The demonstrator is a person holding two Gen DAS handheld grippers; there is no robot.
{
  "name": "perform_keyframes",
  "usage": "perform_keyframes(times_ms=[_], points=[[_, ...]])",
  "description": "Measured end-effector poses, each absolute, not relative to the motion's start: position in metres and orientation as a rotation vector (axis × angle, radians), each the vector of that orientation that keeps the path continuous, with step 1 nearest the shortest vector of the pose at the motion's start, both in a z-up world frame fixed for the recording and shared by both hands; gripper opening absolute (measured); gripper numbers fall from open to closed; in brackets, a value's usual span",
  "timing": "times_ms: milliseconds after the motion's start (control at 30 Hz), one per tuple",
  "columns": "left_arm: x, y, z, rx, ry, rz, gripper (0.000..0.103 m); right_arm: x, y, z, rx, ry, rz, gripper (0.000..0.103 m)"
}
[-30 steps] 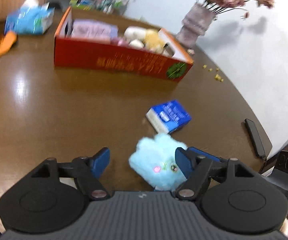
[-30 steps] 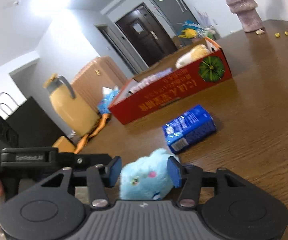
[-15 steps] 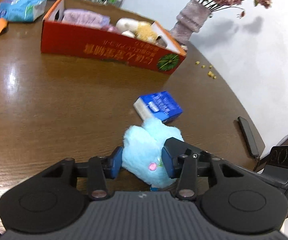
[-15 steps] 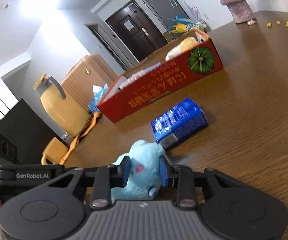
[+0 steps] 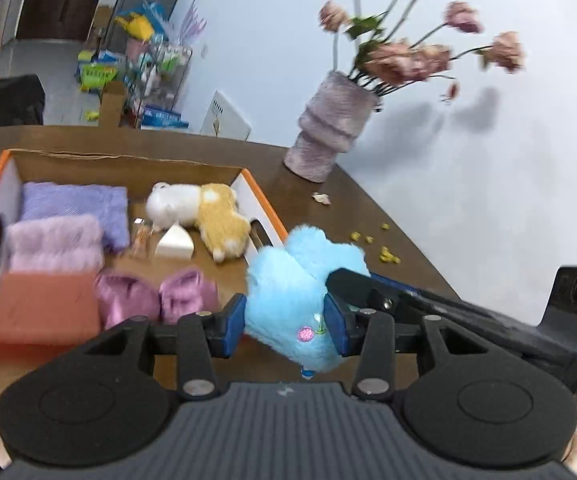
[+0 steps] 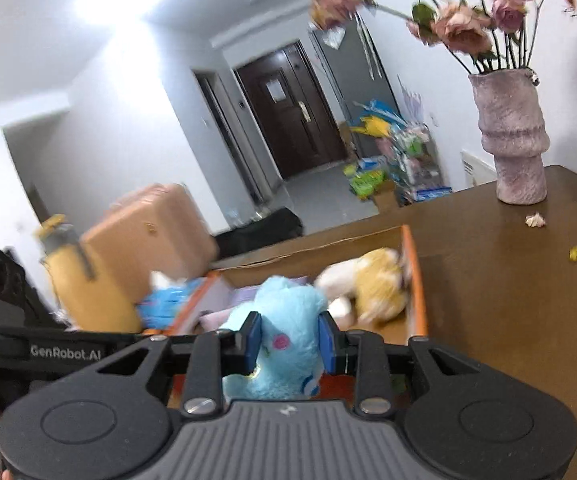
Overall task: Organize soft objects
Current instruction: 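Carry the blue plush toy into the red box and lower it, then open both grippers and withdraw toward the clear plastic bag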
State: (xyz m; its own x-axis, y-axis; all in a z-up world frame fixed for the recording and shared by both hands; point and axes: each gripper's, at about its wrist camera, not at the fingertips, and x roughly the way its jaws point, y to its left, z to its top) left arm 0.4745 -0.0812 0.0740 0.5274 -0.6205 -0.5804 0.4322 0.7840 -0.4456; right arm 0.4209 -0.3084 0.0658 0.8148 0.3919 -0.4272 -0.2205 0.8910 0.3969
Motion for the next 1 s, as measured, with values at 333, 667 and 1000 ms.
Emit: perform_keyframes(times_ms=[333, 667, 1000], points=[[0.56, -0.115, -0.009, -0.182, 0.943, -0.56, 0.021, 0.54, -0.28, 0.005, -0.051, 0.714, 0.237, 0.017], [0.531, -0.087, 0.041, -0.111, 0.875, -0.476, 0.044, 0.536, -0.266, -0.009, -0.187, 0.737, 0.263, 0.009], [0.431, -0.018, 0.136, 0.014, 0.708, -0.355, 0.07, 0.456, -0.306, 0.116, 0.009, 0.594, 0.249, 0.016]])
